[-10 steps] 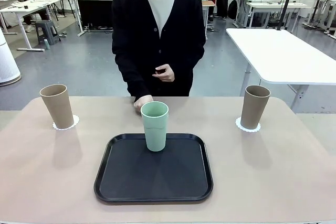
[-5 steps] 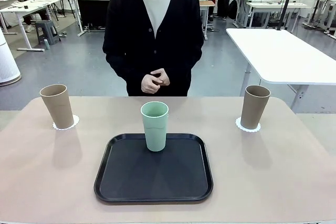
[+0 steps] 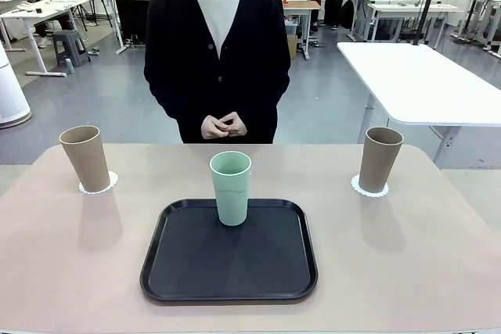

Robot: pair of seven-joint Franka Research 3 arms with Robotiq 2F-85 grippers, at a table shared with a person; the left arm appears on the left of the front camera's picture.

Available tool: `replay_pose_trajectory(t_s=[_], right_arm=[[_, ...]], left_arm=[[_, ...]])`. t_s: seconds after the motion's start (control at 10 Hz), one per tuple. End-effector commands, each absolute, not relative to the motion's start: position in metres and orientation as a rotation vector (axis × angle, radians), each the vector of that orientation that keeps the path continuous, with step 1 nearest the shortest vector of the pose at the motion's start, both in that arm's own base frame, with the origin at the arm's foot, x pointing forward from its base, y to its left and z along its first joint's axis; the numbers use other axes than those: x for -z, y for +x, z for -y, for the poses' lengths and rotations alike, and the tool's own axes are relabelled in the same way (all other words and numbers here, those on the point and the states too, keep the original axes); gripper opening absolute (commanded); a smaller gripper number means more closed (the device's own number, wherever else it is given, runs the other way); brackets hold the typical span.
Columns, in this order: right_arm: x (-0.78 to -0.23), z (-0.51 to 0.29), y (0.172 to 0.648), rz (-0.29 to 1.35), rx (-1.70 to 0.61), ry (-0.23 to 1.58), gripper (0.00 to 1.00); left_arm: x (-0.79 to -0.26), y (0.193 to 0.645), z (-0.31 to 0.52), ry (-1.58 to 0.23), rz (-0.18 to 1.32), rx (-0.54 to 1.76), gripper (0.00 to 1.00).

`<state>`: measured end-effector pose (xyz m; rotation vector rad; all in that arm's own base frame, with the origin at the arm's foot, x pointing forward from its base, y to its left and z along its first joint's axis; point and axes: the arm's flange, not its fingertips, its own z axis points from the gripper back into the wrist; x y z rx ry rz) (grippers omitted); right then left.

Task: Place coasters on the table and set cups on them.
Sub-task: Take one Reusable plastic cup from the Flat Tray and place it on a coaster set by the human.

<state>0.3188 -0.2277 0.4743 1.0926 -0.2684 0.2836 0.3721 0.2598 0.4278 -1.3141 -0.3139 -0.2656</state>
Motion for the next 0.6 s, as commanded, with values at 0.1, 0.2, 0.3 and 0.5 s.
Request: replay_pose_trajectory(t_s=[0.1, 0.2, 0.3, 0.5], right_arm=[[-0.474, 0.228, 0.319, 0.268, -0.284, 1.093, 1.0], [-0.488, 0.2, 0.327, 0.253, -0.417, 0.992, 1.0], [-0.503, 0.163, 0.335, 0.254, -0.511, 0.863, 1.0], [-0.544, 0.062, 0.348, 0.259, -0.667, 0.648, 1.0]], left_arm=[[-0.429, 0.371, -0.261, -1.311, 0.317, 0.265, 1.0], [-0.429, 0.371, -0.261, -1.311, 0.317, 0.265, 1.0], [-0.429, 0.371, -0.261, -1.311, 0.317, 0.265, 1.0], [-0.429, 0.371, -0.261, -1.311, 0.317, 0.265, 1.0]])
